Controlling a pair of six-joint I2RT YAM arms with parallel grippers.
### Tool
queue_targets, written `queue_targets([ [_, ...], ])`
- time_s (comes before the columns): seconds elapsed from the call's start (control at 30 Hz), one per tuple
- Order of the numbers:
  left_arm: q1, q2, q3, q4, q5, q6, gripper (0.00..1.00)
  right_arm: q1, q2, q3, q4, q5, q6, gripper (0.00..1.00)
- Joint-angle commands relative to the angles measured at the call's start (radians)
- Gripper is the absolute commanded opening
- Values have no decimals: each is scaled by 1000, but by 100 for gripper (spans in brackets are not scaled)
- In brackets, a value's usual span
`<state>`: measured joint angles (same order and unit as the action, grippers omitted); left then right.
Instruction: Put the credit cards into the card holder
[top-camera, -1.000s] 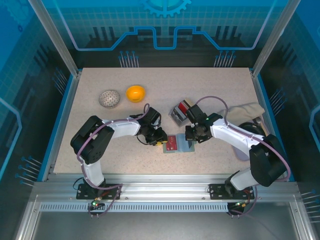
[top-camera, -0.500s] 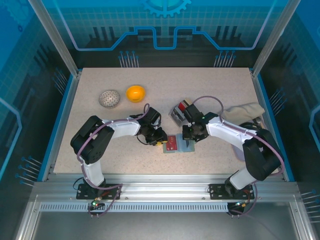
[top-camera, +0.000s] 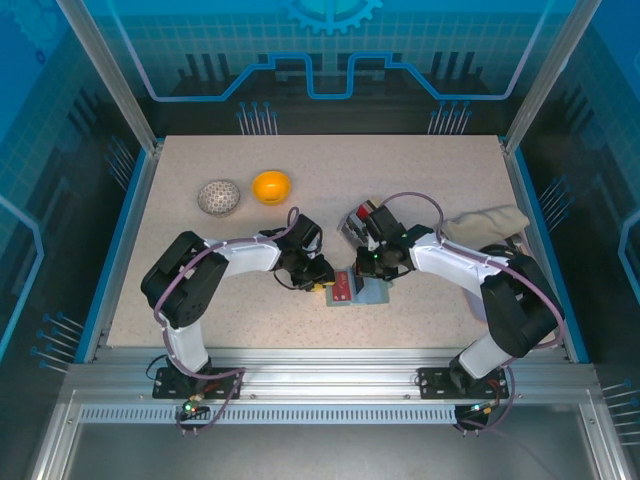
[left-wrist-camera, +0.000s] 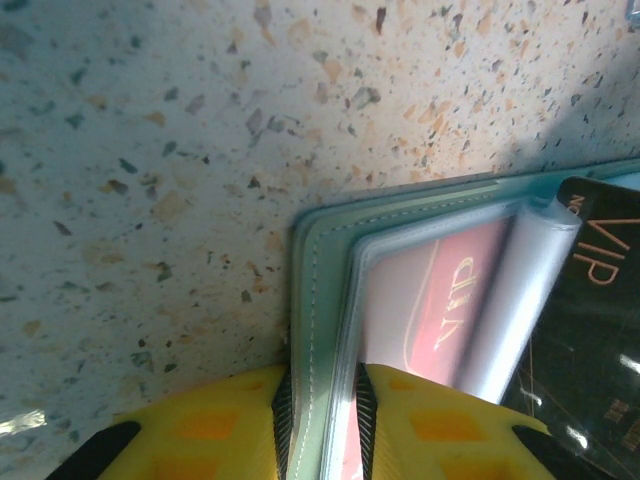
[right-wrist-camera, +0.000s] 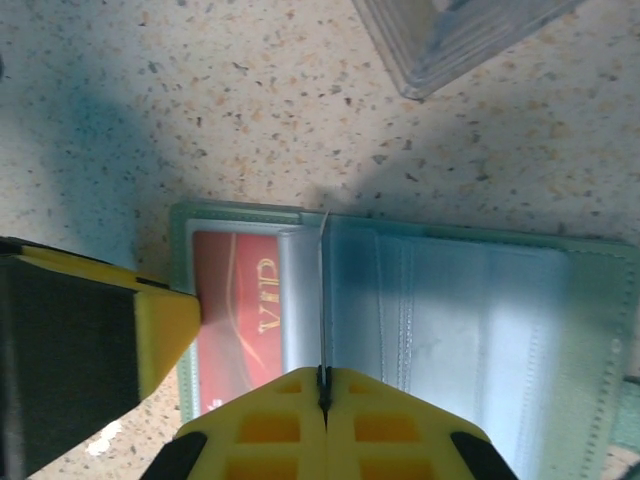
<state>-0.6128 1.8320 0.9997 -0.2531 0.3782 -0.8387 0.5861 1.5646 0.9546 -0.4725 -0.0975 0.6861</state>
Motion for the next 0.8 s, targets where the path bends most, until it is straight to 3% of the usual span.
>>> queue_targets([
  [0.0, -16, 28, 1, 17, 7, -8, 27, 3, -10, -18, 57, -94, 31, 0],
  [0.37, -16, 12, -18, 21, -10, -13, 27, -35, -44, -28, 49, -104, 26, 0],
  [0.5, -16, 10, -21, 21, -11, -14, 27, -48, -109, -12, -49, 5, -20, 1],
  [0.77, -16, 14, -21, 26, -13, -16, 27, -92, -79, -53, 84, -263, 7, 2],
])
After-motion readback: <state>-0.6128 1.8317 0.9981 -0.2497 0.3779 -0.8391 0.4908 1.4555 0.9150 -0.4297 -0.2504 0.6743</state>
